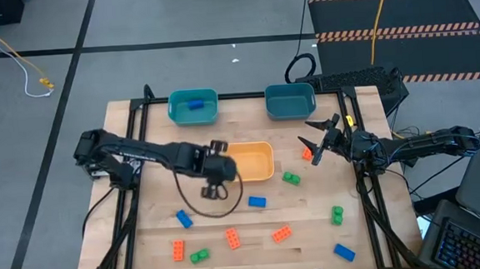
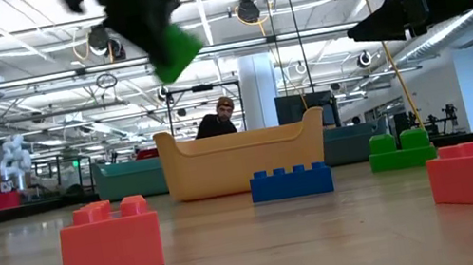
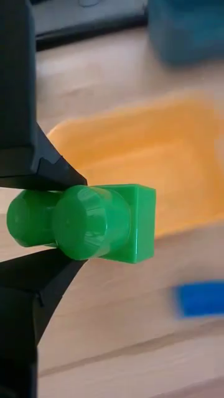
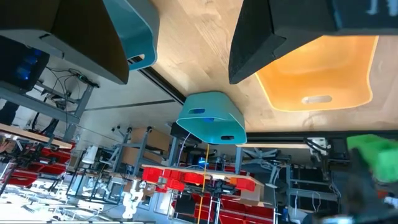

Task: Sort & place blocks by color
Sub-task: Put the green game piece into the yellow bin, then put the orange game piece into the blue bin

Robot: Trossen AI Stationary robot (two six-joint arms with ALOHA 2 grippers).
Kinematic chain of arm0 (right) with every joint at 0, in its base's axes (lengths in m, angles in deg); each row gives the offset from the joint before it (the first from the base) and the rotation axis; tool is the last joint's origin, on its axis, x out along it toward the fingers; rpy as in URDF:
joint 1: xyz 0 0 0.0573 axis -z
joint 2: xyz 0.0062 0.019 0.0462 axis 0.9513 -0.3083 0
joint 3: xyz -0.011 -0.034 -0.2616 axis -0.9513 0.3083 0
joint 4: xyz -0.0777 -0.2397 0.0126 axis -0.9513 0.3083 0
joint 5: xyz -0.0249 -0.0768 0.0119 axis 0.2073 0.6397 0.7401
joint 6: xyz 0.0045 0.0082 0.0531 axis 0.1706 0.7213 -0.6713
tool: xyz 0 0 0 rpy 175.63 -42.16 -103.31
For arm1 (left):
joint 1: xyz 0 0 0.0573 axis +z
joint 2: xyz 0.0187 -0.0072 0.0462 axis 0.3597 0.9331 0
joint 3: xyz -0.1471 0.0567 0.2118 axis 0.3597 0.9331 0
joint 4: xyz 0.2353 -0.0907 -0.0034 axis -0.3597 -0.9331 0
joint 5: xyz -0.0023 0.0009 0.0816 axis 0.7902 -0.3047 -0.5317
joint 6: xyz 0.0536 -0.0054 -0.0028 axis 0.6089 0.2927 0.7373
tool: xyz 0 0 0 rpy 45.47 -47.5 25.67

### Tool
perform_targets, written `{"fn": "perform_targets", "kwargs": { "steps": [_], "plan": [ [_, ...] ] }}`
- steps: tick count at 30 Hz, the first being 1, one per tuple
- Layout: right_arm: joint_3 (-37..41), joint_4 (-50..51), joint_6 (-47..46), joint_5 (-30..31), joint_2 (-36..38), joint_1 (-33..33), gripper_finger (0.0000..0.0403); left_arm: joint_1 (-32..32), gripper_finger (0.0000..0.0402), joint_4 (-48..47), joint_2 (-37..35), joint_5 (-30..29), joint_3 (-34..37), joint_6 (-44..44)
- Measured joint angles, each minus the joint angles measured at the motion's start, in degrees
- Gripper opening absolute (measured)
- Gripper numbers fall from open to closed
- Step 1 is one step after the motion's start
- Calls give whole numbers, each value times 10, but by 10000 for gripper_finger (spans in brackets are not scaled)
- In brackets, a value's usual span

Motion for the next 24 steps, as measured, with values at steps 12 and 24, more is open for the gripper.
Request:
{"fn": "perform_targets", "kwargs": {
  "steps": [12, 24],
  "plan": [
    [0, 0, 1, 0, 0, 0, 270, 75, 163, 76, 47, -2, -4, -61],
    [0, 28, -67, 0, 0, 0, 273, 91, 393, 134, 58, 14, -4, -62]
  ]
}}
